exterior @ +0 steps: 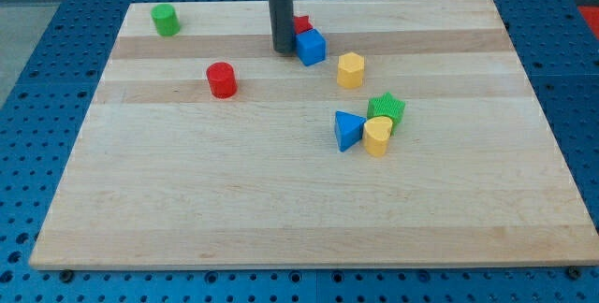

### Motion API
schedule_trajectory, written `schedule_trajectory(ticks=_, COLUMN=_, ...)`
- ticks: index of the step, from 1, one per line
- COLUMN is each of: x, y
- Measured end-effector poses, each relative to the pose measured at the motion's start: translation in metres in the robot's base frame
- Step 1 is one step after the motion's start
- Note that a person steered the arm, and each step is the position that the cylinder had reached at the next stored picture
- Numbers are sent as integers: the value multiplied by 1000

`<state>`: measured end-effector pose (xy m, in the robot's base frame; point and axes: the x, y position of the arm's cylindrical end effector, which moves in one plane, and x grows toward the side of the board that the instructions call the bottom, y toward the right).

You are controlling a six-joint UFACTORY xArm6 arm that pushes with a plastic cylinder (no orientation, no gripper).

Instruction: Move the blue triangle towards the center right

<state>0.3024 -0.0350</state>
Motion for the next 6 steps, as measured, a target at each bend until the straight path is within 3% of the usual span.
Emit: schedule_trajectory(ticks=6, x=-28, y=23)
